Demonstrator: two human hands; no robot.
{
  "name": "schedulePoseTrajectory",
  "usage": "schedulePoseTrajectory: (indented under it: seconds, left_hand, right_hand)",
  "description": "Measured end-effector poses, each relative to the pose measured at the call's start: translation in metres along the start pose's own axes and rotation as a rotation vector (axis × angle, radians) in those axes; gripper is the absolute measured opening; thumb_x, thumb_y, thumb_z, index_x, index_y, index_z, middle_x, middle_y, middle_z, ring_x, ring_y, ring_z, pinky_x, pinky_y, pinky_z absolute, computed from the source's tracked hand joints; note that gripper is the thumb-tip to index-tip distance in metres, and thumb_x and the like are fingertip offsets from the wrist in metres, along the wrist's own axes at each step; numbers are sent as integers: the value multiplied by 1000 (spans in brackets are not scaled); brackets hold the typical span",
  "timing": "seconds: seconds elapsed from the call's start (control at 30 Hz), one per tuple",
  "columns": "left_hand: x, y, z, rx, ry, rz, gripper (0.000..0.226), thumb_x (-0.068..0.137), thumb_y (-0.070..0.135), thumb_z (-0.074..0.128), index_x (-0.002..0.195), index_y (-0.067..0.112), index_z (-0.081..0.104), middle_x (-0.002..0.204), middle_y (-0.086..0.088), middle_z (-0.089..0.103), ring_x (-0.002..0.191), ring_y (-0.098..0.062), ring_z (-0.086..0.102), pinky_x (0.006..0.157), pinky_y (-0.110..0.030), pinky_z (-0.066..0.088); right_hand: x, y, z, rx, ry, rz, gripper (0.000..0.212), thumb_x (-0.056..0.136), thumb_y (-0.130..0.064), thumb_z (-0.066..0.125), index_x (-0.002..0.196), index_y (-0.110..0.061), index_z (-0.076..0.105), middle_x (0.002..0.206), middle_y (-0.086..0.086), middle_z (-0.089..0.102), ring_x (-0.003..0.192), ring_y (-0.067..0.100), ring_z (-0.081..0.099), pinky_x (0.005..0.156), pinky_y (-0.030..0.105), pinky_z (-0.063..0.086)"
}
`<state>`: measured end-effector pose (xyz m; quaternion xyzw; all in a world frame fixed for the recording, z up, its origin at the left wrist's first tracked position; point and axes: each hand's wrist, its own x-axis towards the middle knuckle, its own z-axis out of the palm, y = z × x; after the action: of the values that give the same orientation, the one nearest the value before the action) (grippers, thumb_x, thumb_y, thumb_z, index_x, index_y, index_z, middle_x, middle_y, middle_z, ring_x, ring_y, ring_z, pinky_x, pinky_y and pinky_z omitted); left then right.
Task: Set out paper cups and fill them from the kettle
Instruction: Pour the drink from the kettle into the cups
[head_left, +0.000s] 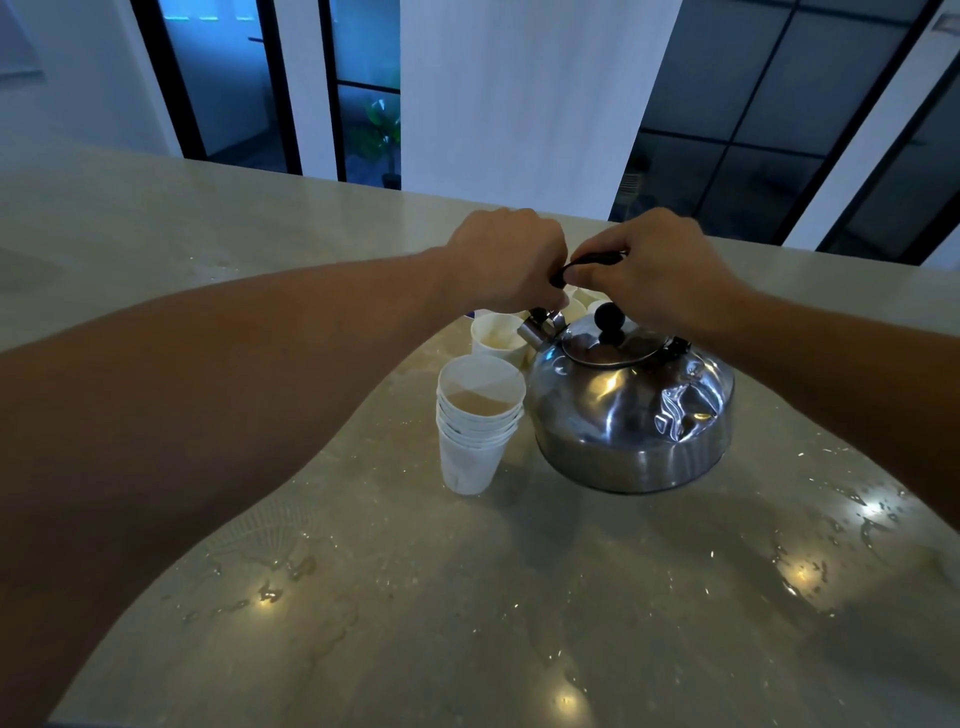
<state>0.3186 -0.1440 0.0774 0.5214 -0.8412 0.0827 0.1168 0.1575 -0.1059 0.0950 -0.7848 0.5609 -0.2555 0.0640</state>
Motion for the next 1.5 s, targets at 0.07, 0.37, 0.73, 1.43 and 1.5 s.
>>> schedulePoseTrajectory:
  seconds: [0.07,0.37,0.73,1.43,1.5]
  left_hand:
    - [0,1,-1,1,-5,-1,25,83,51,65,77,27,62,64,8,48,73,-25,56,63,-32,36]
    - [-2,1,3,0,-3,2,28,85,52,63,75,27,57,67,7,49,74,-26,58,63,-32,38]
    - [-2,0,3,-3,-6,1,28,86,54,63,79,27,60,66,9,48,72,-24,55,64,-31,37]
    - [5,14,-10,152,3,102,25,90,52,58,86,27,60,78,3,54,77,-25,55,64,-33,37]
    - [7,23,-11,168,4,130,25,90,50,56,88,26,60,83,1,57,78,-26,57,64,-34,37]
  right_hand:
    - [0,0,0,-5,0,-2,16,89,-31,71,101,-24,79,91,-2,75,83,12,65,64,10,41]
    - [-1,2,2,-13,-1,-9,16,90,-31,69,102,-26,78,83,-7,69,69,1,58,54,5,34]
    - [0,1,1,-24,-1,-18,16,90,-31,70,101,-25,79,88,-5,74,75,8,63,59,9,39]
    - [-12,19,3,-62,101,29,27,96,-42,60,100,-19,73,85,-5,64,72,9,54,57,15,32]
    - [-19,27,3,-64,117,39,28,97,-43,58,99,-19,71,79,-8,60,69,6,51,57,15,30]
